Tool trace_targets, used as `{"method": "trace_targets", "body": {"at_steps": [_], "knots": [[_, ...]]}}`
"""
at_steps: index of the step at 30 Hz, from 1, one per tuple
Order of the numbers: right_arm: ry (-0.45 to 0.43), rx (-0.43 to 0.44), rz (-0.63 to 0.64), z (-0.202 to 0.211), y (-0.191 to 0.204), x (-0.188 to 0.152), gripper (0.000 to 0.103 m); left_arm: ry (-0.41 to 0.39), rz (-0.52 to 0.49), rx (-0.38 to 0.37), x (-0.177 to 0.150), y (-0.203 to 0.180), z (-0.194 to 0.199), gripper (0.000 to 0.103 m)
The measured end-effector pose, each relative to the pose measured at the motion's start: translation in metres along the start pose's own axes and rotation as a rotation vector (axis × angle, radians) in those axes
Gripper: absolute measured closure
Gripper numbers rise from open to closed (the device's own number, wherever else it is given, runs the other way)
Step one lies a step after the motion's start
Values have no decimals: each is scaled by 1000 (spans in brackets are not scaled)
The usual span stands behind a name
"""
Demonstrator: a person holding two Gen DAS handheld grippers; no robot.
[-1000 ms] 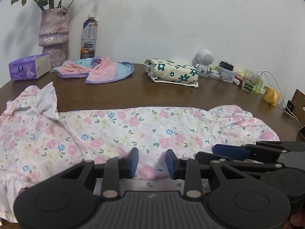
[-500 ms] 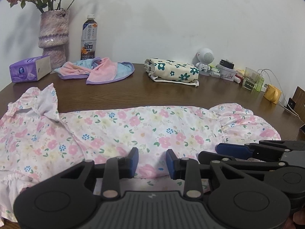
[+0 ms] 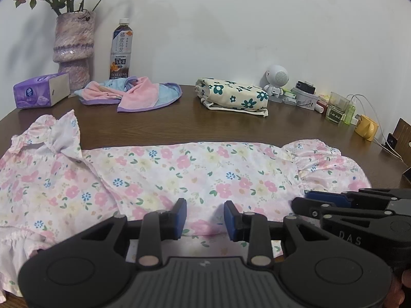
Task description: Fold clothes
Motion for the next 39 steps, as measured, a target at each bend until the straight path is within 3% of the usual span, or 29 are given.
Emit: {"method": "trace_targets", "body": {"at_steps": [9,15,21,39], "knots": [[-5,-12,0,8,-19,-5,87,-7,40,2,-2,11,5,73],[5,-54,-22,11,-37,-8,80,-10,53,-2,-5,19,11,73],[10,-87,-52,15,-55,-14,80,-14,73,0,-6,25,14,73],[11,-86,-49,16,-56,-15,77,-16,81,-8,-6,27,14,72]]}}
Point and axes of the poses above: each gripper's, at about its wrist camera, not at the fingertips, and z roughly against the way its jaws point, y to its left, x to its top, the point moved 4 cm from there along -z, roughly the way its jaws point, and after that the axes turned 4 degrees about z, right-handed, at the moved point
